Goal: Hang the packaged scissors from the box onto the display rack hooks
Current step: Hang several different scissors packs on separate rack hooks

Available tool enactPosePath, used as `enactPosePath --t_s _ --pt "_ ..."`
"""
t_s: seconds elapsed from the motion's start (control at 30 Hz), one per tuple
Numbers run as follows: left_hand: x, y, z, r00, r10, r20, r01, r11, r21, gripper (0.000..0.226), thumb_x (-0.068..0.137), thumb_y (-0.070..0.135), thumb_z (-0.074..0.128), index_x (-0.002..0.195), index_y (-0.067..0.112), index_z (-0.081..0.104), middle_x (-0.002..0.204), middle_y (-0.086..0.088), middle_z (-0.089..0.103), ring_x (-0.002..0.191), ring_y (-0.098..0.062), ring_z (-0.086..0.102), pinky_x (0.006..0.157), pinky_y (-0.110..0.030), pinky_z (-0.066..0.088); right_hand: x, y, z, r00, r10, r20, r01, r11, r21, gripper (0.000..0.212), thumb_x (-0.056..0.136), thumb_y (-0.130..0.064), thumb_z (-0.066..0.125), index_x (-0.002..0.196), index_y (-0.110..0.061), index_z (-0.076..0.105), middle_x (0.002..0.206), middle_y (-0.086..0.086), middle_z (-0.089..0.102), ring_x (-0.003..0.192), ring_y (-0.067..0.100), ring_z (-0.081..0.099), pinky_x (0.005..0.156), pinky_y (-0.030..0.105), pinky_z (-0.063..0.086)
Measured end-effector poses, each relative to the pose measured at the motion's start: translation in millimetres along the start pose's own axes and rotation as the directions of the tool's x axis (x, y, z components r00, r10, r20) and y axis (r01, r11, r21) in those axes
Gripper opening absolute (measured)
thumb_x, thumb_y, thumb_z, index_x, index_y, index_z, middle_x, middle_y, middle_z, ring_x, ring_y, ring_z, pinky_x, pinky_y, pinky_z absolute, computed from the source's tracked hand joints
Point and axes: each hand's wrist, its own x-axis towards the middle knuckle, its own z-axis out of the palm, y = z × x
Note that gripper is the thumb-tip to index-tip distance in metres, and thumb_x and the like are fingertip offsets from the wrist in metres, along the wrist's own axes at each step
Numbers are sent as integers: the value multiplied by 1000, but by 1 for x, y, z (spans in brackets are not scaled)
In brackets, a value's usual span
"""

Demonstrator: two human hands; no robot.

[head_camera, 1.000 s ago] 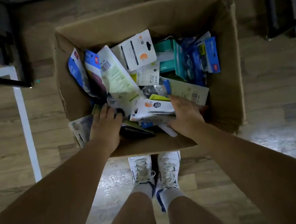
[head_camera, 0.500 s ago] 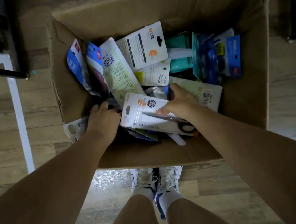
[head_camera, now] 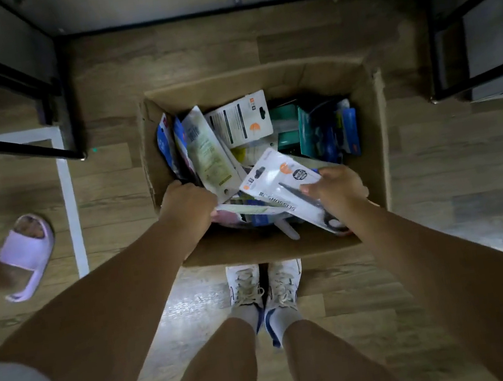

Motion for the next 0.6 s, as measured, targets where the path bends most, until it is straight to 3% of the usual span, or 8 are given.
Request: enactPosePath --t_s 0.07,0.13,0.23,0.3,0.37,0.43,0.5,0.6 --pt "-15 -4 -19 1000 22 -2 -22 1000 -17 23 96 20 44 113 20 59 114 -1 63 103 -17 57 82 -24 35 -21 -5 -16 998 15 -59 -13 999 36 16 82 -35 67 90 -22 67 98 8 66 94 28 57 94 45 44" --pt "-35 -7 -34 1000 17 1 -17 995 -96 25 95 19 46 114 16 60 115 -5 63 92 -12 59 68 -14 36 -45 -11 -34 995 3 -96 3 998 65 17 83 -34 66 89 -17 67 98 7 67 93 27 58 77 35 45" --pt "-70 -12 -66 999 -40 -3 40 995 -95 24 97 24 43 111 21 62 113 -1 64 106 -20 59 77 -26 43 -86 -24 -67 991 -14 -132 27 995 98 25 88 -31 61 97 -9 63 93 8 60 89 24 53 67 27 27" --pt "-96 -16 -88 996 -87 -16 83 979 -185 25 98 26 42 111 20 63 113 0 63 109 -21 58 82 -29 44 -113 -32 -90 990 -27 -138 49 986 159 21 89 -29 60 91 -8 61 78 6 55 76 21 52 60 25 30" --pt "-124 -21 -108 993 -111 -43 94 953 -286 25 98 26 41 105 15 63 112 -4 63 108 -24 57 84 -30 43 -142 -38 -115 990 -42 -135 79 955 285 21 87 -25 63 90 -4 63 79 11 60 77 24 57 62 25 38" --pt "-152 -27 -126 989 -145 -8 128 894 -430 22 97 30 46 90 14 60 109 -11 62 109 -28 55 83 -31 40 -173 -44 -142 987 -68 -149 119 920 373 22 87 -22 62 96 -3 65 88 13 63 81 24 57 68 28 40" --pt "-183 -35 -143 979 -204 7 165 771 -615 28 91 34 58 73 14 52 95 -14 59 102 -31 56 75 -30 34 -206 -49 -168 979 -137 -153 190 886 423 14 89 -22 62 89 -8 63 85 7 63 81 22 58 67 27 43" --pt "-224 -49 -174 948 -313 -53 137 555 -821 32 83 29 71 92 -2 66 86 -18 60 84 -26 55 65 -30 32 -252 -58 -205 965 -214 -153 263 773 577 8 83 -17 70 81 -11 66 84 8 69 78 23 65 71 33 53"
